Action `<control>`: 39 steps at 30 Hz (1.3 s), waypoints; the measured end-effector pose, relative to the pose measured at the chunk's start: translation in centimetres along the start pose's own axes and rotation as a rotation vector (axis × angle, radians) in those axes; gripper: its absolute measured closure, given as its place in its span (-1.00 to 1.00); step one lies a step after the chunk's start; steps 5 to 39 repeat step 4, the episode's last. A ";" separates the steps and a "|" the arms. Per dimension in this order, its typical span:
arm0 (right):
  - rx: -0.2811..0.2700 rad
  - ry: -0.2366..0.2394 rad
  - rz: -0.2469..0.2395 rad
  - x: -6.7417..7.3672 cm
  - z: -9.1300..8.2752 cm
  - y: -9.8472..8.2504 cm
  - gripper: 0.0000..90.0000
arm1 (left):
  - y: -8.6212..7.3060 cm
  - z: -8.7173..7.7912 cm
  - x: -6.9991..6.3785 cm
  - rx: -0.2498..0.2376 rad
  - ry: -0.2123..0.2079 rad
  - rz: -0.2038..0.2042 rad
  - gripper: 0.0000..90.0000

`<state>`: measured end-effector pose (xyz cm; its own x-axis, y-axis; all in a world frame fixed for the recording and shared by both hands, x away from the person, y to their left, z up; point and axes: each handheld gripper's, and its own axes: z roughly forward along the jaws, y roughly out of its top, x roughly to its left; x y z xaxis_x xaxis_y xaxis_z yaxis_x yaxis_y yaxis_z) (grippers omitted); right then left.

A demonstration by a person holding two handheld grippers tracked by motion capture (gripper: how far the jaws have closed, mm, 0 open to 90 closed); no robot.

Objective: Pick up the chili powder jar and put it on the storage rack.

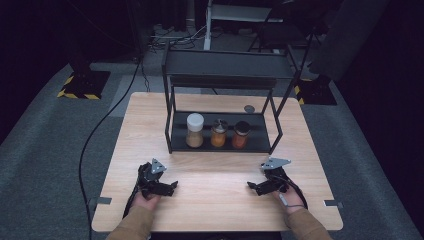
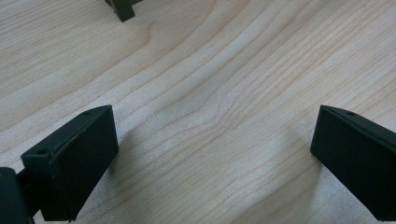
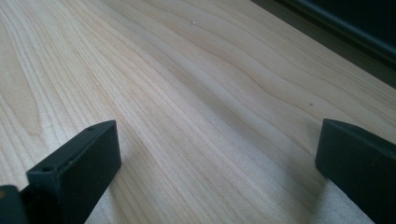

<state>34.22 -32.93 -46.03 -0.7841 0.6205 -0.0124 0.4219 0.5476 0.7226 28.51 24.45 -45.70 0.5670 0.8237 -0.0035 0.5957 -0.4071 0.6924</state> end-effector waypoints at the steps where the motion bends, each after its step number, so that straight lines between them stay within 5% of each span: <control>1: 0.000 0.000 0.000 0.0 0.0 0.0 -1.00 | 0.0 0.0 0.0 0.001 0.000 0.001 -0.99; 39: 0.000 0.000 0.000 0.0 0.0 0.0 -1.00 | 0.0 0.0 0.0 0.000 0.000 0.000 -0.99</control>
